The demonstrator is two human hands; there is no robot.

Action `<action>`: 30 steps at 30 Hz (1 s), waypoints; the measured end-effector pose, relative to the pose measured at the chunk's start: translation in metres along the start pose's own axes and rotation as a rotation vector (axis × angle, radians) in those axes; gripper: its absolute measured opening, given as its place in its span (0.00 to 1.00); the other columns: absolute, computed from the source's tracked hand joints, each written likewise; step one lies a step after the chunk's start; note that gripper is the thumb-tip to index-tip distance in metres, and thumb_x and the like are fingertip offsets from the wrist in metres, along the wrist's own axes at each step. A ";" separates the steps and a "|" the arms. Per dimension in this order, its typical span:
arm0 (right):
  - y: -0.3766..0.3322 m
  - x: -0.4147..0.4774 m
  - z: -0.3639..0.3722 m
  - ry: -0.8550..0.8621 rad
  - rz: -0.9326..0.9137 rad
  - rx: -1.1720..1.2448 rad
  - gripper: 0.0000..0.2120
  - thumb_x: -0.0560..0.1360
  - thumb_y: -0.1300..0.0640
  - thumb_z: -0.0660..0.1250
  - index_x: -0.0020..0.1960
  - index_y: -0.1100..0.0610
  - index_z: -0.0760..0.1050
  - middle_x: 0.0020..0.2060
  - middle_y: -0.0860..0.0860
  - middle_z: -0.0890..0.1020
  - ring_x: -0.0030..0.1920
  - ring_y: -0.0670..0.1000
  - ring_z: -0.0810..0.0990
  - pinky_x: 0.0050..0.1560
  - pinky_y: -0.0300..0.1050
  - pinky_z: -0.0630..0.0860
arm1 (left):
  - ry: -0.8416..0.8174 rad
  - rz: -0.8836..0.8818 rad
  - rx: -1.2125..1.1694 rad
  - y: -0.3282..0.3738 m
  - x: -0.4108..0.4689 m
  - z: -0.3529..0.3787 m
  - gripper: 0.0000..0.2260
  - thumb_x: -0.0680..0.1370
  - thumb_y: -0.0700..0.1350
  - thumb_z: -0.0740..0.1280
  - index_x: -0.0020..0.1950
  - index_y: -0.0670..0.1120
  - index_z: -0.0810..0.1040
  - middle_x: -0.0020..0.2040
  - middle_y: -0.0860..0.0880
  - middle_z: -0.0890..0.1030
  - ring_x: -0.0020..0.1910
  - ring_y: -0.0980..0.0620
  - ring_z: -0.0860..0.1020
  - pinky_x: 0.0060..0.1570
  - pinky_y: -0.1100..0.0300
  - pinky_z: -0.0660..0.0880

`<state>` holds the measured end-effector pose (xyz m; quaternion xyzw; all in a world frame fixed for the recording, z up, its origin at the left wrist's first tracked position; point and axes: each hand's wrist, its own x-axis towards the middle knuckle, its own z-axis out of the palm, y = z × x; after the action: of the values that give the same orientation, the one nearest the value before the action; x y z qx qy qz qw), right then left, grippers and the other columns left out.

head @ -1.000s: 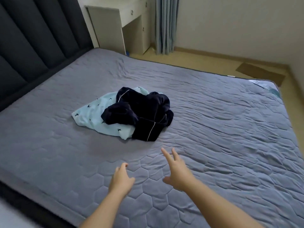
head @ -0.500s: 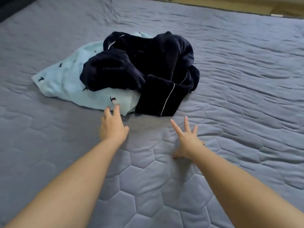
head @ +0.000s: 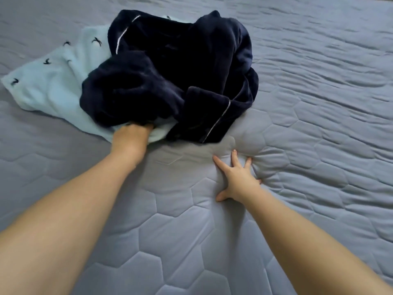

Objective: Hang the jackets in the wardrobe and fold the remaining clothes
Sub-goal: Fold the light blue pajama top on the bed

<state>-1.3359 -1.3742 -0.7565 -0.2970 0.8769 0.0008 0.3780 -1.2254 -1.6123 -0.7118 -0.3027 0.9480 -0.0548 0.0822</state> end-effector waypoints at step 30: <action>0.079 -0.303 -0.089 -0.046 0.085 1.204 0.13 0.72 0.70 0.66 0.54 0.59 0.80 0.46 0.58 0.82 0.43 0.55 0.80 0.47 0.48 0.78 | -0.139 0.317 -0.094 0.154 -0.243 -0.209 0.33 0.76 0.41 0.63 0.75 0.61 0.53 0.64 0.44 0.66 0.53 0.43 0.73 0.43 0.50 0.73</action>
<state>-1.2731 -1.1715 -0.5100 0.0044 0.7257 -0.4742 0.4984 -1.1563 -1.3344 -0.5005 -0.1562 0.9773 0.0241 0.1408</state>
